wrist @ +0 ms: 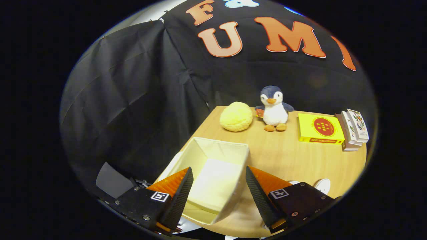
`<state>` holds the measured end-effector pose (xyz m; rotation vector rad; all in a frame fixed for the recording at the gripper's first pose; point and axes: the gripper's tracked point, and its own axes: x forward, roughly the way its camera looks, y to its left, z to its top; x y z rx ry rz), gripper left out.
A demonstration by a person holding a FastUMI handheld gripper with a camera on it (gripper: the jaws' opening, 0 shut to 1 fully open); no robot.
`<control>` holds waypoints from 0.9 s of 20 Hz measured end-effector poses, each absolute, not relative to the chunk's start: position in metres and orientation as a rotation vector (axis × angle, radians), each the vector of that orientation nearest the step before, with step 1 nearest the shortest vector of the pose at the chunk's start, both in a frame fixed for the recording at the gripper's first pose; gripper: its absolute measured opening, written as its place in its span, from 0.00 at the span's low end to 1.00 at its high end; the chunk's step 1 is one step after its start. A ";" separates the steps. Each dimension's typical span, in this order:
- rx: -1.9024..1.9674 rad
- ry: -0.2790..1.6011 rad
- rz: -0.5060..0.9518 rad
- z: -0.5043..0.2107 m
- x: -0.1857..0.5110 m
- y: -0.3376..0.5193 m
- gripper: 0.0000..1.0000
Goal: Open the storage box then place both shoes into the box .Put the left shoe in first, then the right shoe, with the right side of both shoes facing outward in a uniform manner.
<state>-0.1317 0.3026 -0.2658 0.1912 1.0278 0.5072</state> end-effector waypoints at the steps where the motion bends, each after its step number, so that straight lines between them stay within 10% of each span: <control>1: 0.181 1.031 0.479 -0.275 -0.133 0.286 0.93; 18: -0.026 1.324 0.297 -0.413 -0.256 0.116 0.81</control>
